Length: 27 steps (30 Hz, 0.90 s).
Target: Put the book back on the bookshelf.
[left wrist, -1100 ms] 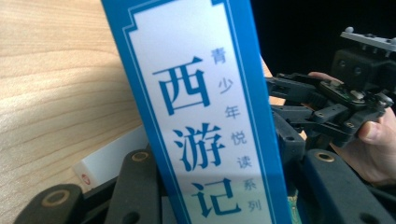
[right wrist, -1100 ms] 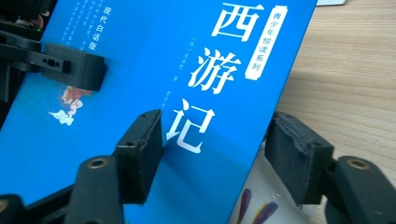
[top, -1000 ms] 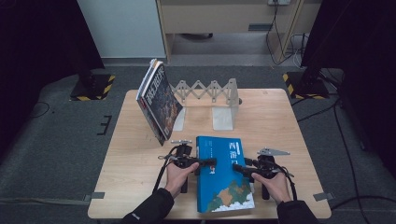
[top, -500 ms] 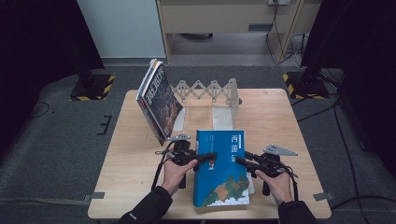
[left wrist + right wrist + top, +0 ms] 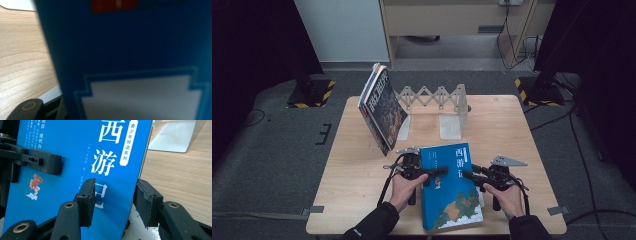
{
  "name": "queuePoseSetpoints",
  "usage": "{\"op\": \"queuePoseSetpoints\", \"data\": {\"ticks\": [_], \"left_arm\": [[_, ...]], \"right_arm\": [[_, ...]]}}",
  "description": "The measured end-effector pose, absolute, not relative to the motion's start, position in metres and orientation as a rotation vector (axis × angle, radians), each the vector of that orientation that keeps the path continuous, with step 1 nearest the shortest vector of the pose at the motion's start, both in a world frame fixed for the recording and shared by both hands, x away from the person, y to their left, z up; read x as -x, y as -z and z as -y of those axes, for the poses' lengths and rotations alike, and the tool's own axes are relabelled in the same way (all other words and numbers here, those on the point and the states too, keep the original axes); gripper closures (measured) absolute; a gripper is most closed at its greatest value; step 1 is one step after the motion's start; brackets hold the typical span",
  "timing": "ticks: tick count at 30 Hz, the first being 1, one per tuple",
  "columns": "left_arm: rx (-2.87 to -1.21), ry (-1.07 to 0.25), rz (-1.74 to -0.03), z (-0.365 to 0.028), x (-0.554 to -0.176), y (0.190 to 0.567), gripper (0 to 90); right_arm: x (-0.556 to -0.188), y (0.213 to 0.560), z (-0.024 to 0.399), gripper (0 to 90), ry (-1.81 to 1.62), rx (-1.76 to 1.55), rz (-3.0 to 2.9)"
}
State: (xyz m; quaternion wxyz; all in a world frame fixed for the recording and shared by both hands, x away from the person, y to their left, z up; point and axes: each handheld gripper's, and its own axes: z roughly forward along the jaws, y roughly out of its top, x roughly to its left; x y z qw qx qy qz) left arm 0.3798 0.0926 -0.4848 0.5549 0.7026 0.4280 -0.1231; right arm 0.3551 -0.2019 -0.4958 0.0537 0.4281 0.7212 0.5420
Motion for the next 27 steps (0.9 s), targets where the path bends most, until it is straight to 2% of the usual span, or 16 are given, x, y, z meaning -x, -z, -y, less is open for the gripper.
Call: {"op": "queuePoseSetpoints", "data": {"ticks": [20, 27], "left_arm": [[-1.641, 0.268, -1.057, -0.0898, -0.3817, 0.488, 53.0], [-1.609, 0.289, -1.078, -0.092, -0.3799, 0.4852, 58.9]], "right_arm": [[-0.3565, 0.4985, 0.2023, 53.4, -1.629, -1.313, -2.198], [-0.3561, 0.4979, 0.2041, 51.6, -1.655, -1.317, -2.199]]}}
